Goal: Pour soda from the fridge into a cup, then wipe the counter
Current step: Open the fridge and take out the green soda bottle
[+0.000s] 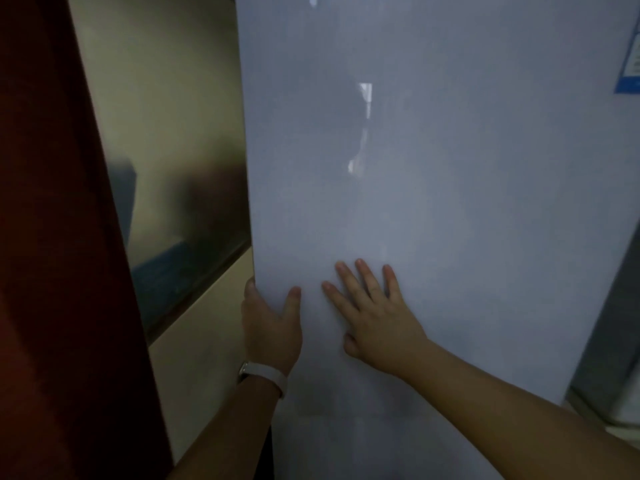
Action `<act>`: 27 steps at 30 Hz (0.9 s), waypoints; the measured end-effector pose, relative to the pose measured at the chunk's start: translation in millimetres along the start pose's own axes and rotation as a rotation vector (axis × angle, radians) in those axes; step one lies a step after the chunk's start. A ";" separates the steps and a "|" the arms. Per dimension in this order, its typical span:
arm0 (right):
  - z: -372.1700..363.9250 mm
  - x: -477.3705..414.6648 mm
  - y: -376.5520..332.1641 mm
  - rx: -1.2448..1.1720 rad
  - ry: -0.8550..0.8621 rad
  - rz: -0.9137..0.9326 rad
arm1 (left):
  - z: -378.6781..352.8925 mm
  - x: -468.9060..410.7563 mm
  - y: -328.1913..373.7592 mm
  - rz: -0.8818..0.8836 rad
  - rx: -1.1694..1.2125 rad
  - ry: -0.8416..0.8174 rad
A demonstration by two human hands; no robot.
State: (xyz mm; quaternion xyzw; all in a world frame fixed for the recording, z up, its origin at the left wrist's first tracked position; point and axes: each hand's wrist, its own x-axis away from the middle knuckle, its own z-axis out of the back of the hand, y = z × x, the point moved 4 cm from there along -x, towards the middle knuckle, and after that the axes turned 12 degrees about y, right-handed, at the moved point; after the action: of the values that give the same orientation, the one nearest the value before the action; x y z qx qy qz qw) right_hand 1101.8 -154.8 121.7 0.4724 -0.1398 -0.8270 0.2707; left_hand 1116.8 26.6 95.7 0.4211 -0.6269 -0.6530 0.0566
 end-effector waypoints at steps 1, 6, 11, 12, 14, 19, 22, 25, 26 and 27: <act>3.9 1.7 -1.5 0.001 -0.005 -0.001 | 2.9 2.8 2.5 0.013 -0.005 -0.001; 21.9 13.0 -13.4 -0.032 -0.001 -0.039 | 24.3 19.7 18.1 0.046 -0.017 0.005; 50.5 30.5 -23.3 -0.099 0.060 -0.082 | 49.3 47.4 31.4 0.106 -0.038 0.024; 58.1 33.9 -25.0 -0.114 0.062 -0.094 | 54.2 52.5 34.2 0.112 -0.031 0.027; 73.7 41.6 -28.6 -0.143 0.057 -0.117 | 63.7 60.0 41.1 0.106 -0.033 0.026; 117.9 60.7 -35.8 -0.241 0.046 -0.224 | 79.8 81.1 54.6 0.155 0.068 -0.072; 145.6 76.6 -44.5 -0.310 -0.023 -0.320 | 84.7 104.8 66.2 0.188 0.115 -0.107; 168.7 94.5 -56.2 -0.397 -0.090 -0.376 | 92.8 133.0 82.6 0.177 0.155 -0.072; 172.6 102.4 -59.2 -0.433 -0.140 -0.386 | 95.9 144.5 89.7 0.177 0.176 -0.075; 176.1 110.2 -61.3 -0.484 -0.190 -0.402 | 99.4 155.3 96.4 0.179 0.210 -0.074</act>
State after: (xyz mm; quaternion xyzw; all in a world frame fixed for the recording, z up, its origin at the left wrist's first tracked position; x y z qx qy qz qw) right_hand 886.6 -173.1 104.7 0.3335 0.1322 -0.9135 0.1921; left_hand 912.0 -10.3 90.9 0.3427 -0.7285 -0.5913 0.0475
